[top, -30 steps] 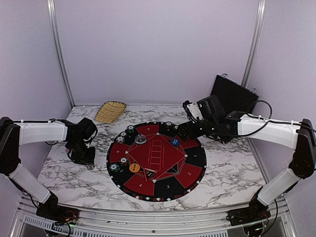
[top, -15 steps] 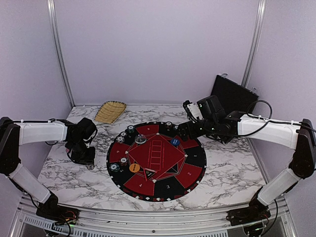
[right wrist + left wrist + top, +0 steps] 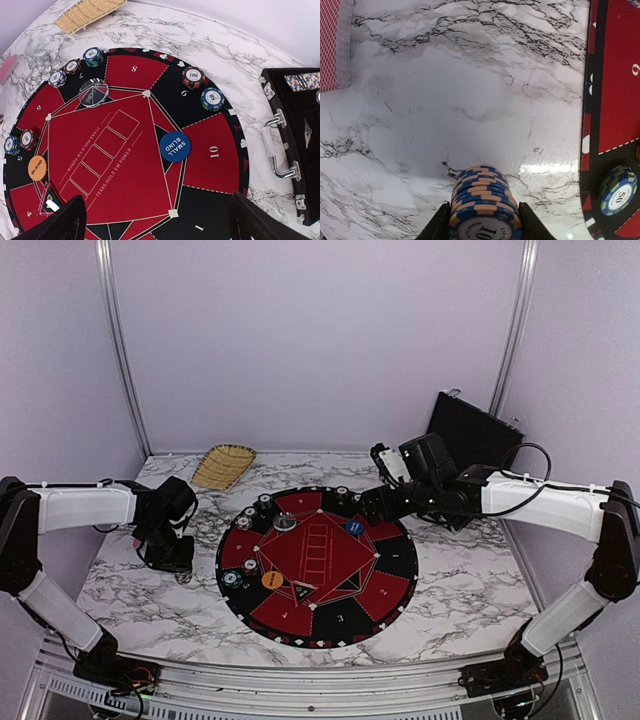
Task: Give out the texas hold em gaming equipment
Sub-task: Pick up the pile of poker chips from the pile of poker chips, then place the poker chips pile at the big blind area.
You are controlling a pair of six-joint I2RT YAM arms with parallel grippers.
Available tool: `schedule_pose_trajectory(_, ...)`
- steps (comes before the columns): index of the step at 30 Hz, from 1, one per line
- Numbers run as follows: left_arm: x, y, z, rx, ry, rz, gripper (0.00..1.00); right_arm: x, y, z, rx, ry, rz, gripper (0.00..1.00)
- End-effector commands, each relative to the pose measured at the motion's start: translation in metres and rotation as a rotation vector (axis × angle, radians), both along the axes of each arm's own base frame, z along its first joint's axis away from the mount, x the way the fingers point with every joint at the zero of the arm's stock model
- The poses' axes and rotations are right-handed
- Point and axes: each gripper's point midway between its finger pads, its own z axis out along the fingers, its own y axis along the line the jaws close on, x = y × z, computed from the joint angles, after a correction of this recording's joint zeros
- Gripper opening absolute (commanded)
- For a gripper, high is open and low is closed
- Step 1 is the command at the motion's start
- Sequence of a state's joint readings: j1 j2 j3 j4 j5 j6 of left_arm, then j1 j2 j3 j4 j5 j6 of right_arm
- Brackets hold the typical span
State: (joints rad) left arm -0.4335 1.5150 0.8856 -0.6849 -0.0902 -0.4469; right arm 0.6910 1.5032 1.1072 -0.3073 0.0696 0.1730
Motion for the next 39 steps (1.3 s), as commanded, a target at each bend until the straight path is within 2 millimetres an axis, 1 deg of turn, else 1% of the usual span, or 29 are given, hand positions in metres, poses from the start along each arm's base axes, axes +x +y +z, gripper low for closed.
schedule_pose_trajectory(1, 0.004, 0.000, 0.011, 0.002, -0.013, -0.006, 0.39, -0.002, 0.001, 0.015, 0.026, -0.031, -0.004, 0.96)
schedule_pose_trajectory(11, 0.005, -0.003, 0.021, 0.014, -0.023, -0.031, 0.39, -0.001, 0.001, 0.016, 0.028, -0.032, -0.007, 0.96)
schedule_pose_trajectory(16, 0.006, -0.012, 0.028, 0.006, -0.031, -0.052, 0.39, -0.001, 0.002, 0.015, 0.032, -0.030, -0.005, 0.96)
schedule_pose_trajectory(26, 0.006, -0.048, 0.038, -0.027, -0.044, -0.108, 0.39, -0.002, 0.000, 0.017, 0.031, -0.035, -0.007, 0.96)
schedule_pose_trajectory(39, -0.013, -0.110, 0.040, -0.053, -0.048, -0.206, 0.39, -0.009, -0.006, 0.014, 0.037, -0.033, -0.013, 0.96)
